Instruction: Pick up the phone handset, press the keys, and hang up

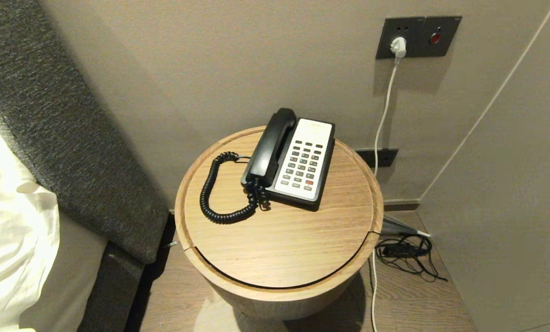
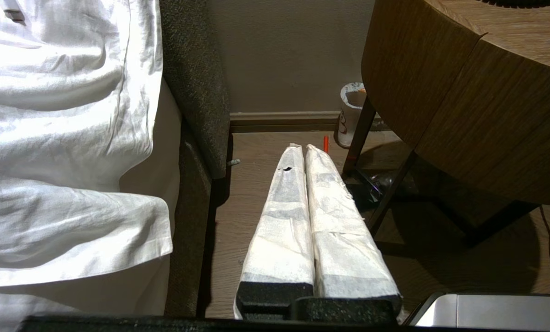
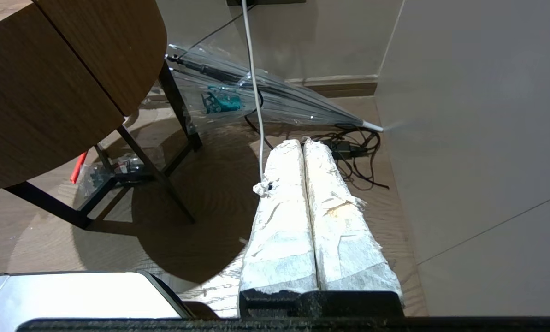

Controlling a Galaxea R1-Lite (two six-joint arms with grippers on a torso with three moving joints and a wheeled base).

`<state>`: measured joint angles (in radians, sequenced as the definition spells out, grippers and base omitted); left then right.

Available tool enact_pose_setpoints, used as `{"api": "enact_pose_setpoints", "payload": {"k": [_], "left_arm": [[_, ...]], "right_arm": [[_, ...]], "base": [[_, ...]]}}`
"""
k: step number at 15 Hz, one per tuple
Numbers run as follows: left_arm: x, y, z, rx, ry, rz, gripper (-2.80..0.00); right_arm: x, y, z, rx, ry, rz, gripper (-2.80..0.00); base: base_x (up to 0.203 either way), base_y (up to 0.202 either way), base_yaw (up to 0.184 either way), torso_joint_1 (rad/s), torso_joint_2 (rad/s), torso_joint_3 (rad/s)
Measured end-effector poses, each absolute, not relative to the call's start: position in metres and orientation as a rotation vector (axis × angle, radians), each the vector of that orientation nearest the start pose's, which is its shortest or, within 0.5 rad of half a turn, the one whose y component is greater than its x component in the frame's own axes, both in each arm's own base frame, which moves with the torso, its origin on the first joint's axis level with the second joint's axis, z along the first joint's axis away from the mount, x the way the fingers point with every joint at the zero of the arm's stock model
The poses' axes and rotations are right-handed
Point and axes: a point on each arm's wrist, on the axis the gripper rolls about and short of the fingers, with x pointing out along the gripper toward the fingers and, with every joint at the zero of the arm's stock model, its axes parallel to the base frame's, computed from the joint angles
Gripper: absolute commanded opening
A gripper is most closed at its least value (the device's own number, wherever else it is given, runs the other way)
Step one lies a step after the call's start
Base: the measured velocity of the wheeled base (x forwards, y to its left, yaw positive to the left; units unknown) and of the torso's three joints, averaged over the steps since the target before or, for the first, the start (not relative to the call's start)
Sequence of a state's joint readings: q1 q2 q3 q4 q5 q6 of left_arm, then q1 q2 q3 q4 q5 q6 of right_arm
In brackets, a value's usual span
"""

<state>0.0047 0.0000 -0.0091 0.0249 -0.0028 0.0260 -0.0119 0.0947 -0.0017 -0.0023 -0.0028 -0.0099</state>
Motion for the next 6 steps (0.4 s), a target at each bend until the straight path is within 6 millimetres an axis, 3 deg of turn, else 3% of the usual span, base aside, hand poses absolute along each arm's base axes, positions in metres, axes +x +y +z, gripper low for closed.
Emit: {"api": "enact_pose_setpoints", "payload": {"k": [6], "left_arm": [[-0.0235, -0.0002, 0.0755, 0.026, 0.015, 0.001, -2.80]], "right_arm": [[-0.0156, 0.0001, 0.0781, -0.005, 0.091, -0.015, -2.80]], "base": [[0.000, 0.000, 0.000, 0.000, 0.00, 0.000]]}}
